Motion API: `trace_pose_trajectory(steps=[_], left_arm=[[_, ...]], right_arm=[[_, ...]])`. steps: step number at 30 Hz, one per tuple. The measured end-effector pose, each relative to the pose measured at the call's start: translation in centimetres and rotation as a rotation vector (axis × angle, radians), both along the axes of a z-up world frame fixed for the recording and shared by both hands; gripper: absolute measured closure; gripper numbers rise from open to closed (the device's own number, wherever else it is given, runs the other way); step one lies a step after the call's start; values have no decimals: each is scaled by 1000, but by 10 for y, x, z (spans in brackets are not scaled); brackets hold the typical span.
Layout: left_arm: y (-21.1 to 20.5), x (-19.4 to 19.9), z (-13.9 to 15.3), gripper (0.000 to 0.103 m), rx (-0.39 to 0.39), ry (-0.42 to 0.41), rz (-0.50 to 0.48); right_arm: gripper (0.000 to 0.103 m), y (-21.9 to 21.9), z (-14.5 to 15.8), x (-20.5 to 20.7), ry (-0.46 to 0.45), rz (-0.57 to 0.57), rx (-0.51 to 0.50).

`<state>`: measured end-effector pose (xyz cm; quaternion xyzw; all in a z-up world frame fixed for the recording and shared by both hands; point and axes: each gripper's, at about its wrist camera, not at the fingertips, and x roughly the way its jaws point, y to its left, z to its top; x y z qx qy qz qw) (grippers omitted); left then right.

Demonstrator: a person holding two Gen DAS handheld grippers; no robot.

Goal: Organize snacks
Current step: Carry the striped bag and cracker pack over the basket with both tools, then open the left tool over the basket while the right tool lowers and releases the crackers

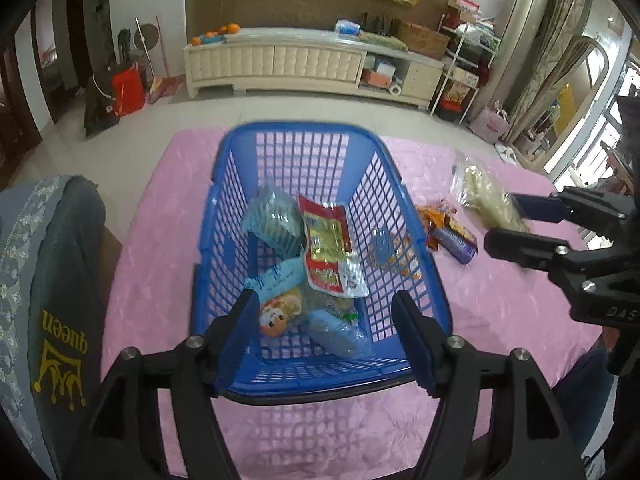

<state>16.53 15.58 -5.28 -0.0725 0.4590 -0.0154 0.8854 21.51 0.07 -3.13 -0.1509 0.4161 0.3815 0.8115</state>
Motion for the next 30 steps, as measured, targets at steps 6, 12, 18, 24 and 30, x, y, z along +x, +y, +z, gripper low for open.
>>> trace_pose_trajectory(steps=[6,12,18,24,30], left_arm=[[11,-6,25,33,49,-52,22],[27,-1,39,31,91,-66,35],[51,12,42,31,77,-52,75],[65,27,38,31,57,-28,95],[74,46,33,31,57,-6,99]], right_arm=[[48,8,12,2,-1,-15,17],[48,25,21,8,1,-31,23],[48,46,25,23,30,-87,28],[48,65,18,37,55,-97,13],[48,75,3,59,122,-129,12]])
